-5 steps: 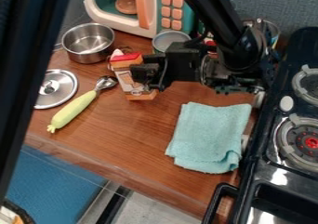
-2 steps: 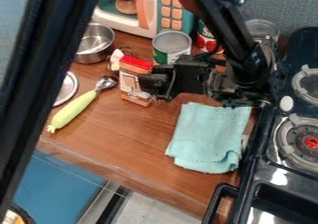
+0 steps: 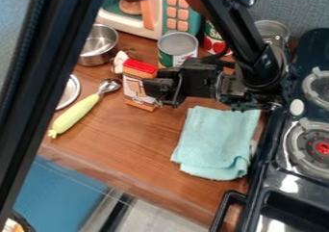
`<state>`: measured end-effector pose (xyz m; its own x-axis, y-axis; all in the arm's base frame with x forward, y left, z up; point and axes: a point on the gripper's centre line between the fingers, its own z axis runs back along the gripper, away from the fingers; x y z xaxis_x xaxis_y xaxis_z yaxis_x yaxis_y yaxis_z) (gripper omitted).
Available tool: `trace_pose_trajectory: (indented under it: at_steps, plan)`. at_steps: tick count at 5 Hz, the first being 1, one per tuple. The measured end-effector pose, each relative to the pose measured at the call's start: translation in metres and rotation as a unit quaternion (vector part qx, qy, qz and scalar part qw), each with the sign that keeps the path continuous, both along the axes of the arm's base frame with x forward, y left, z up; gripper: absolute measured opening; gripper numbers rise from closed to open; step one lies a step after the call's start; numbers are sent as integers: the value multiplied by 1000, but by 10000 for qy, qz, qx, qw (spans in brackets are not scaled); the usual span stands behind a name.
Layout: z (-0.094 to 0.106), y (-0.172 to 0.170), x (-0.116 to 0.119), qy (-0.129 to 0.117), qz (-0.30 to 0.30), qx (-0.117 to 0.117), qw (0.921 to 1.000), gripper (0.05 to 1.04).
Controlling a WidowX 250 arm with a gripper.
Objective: Put the thing in the middle of the table
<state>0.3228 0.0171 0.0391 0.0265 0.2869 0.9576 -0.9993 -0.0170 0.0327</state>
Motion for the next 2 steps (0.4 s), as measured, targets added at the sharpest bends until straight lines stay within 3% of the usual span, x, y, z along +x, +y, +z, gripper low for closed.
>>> trace_pose_trajectory:
  at_steps: [1,2]
  plan:
    - [10,-2,1,-333,60,-197,9992,393]
    - [24,-3,0,-565,161,-245,9980,696]
